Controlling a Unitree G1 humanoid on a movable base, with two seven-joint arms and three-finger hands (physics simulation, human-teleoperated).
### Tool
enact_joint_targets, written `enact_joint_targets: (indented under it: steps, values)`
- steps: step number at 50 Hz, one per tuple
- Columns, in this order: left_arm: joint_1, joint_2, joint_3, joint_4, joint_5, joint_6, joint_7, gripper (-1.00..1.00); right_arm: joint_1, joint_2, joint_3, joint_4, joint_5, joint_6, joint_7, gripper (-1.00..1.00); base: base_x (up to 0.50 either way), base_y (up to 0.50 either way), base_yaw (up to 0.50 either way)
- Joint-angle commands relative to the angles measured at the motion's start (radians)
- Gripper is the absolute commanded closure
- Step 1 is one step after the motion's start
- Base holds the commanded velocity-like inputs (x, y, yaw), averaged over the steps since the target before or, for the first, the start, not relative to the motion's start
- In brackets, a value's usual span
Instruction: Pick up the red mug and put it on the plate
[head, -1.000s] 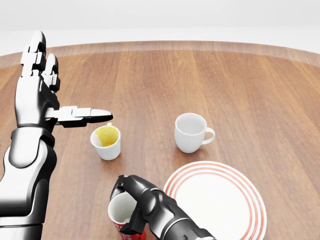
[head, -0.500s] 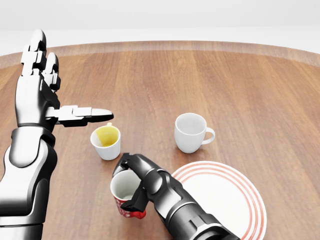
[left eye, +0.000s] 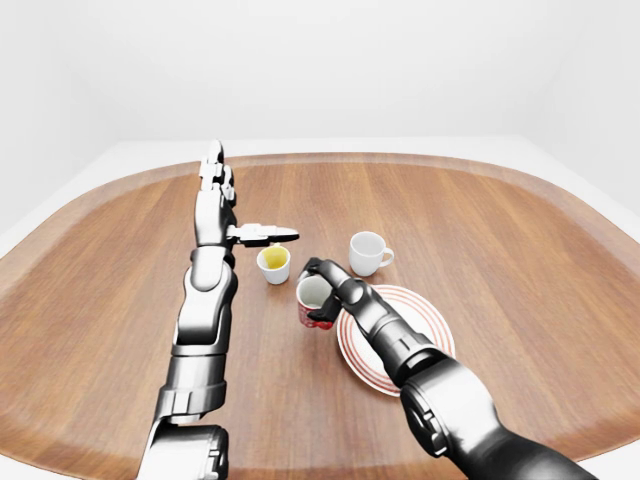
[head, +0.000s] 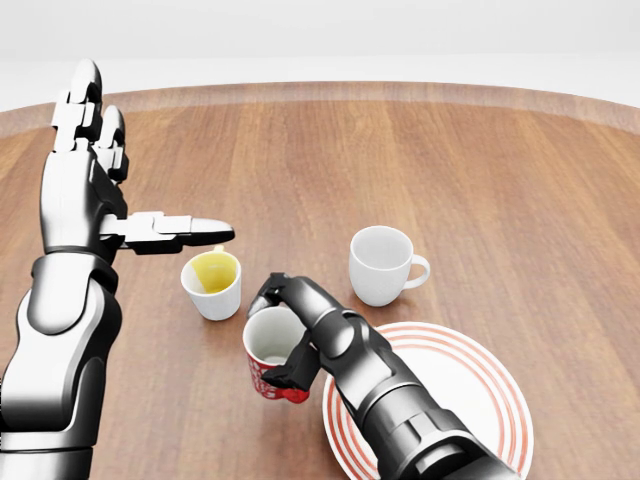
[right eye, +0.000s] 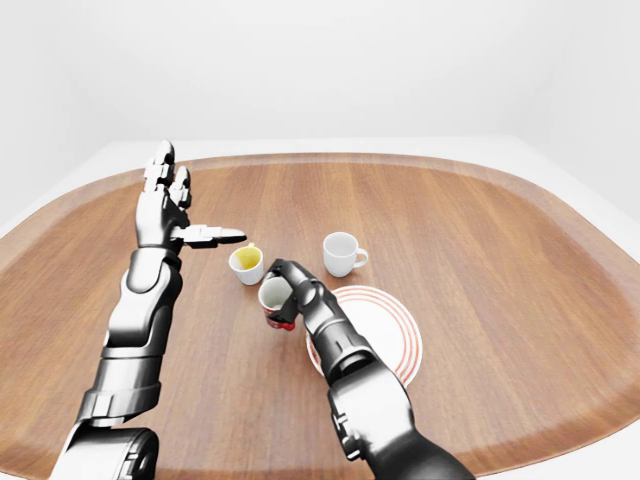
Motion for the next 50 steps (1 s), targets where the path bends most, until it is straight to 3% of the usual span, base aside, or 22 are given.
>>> enact_joint_targets:
  steps: [1,50]
  values:
    - [-0.002,-0.007,-0.006,0.012,0.008,0.000,0.002,-1.00,0.002,-0.040,-0.007,-0.057,-0.004,0.000,0.016,1.00,0.00,0.00,0.00]
    - [-0.009,-0.023,-0.019,0.008,0.025,0.000,0.004,-1.00,0.222,-0.192,-0.036,-0.462,-0.011,0.000,0.145,1.00,0.00,0.00,0.00]
